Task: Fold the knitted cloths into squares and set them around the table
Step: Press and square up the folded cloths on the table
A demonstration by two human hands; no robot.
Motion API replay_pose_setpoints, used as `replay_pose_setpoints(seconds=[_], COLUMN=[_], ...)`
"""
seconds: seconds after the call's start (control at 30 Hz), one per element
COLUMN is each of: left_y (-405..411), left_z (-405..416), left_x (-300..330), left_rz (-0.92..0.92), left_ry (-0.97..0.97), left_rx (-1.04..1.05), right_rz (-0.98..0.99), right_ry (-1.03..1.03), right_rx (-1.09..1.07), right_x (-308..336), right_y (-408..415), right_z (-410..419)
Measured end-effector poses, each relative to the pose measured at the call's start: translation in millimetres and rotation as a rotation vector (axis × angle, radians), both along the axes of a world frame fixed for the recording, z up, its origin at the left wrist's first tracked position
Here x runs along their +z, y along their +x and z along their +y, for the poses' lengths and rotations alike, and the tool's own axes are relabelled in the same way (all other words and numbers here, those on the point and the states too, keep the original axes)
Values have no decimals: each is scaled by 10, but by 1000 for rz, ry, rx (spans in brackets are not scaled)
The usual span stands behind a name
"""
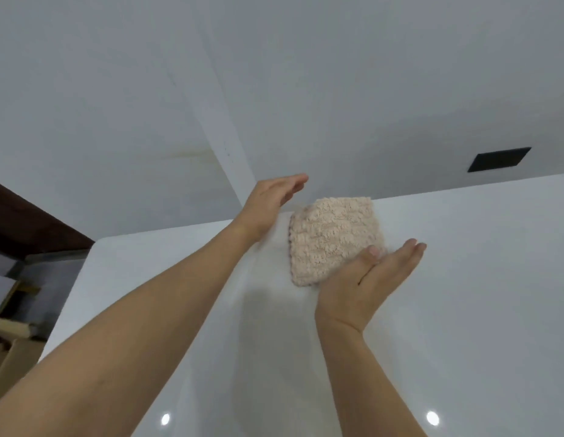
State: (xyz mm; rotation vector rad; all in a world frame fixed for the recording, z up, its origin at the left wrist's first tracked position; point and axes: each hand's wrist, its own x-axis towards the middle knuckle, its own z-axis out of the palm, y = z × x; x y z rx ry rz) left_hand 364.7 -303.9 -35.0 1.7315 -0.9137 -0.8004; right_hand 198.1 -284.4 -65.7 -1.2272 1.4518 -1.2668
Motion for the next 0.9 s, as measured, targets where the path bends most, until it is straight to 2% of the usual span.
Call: replay_pose_setpoints(seconds=[0.1,0.23,0.43,0.63,0.73,0.8,0.9], left_y=[74,-28,-72,-16,-22,-51,-40], left_z=[-333,-666,-781,-785,-763,-733,-673], left_x=[7,-81,-205,-184,-159,-149,-229], left_rz=[181,327,511,469,304,71,-330], left_ry=[-6,31,55,93,90,83,67], left_rx=[-108,-320,-519,-617,-649,-675,-789], right_rz=[71,207,229,299,352,421,636], right_ry=[4,4,-25,-22,-13,12,88], right_rx=[-59,-167,-232,-274,-270,-231,-75], right_x=[-46,-124,-126,-133,-131,-128,-151], right_y=[157,257,398,437,438,425,364], right_z=[50,-50,-91,-121,-121,-127,-131])
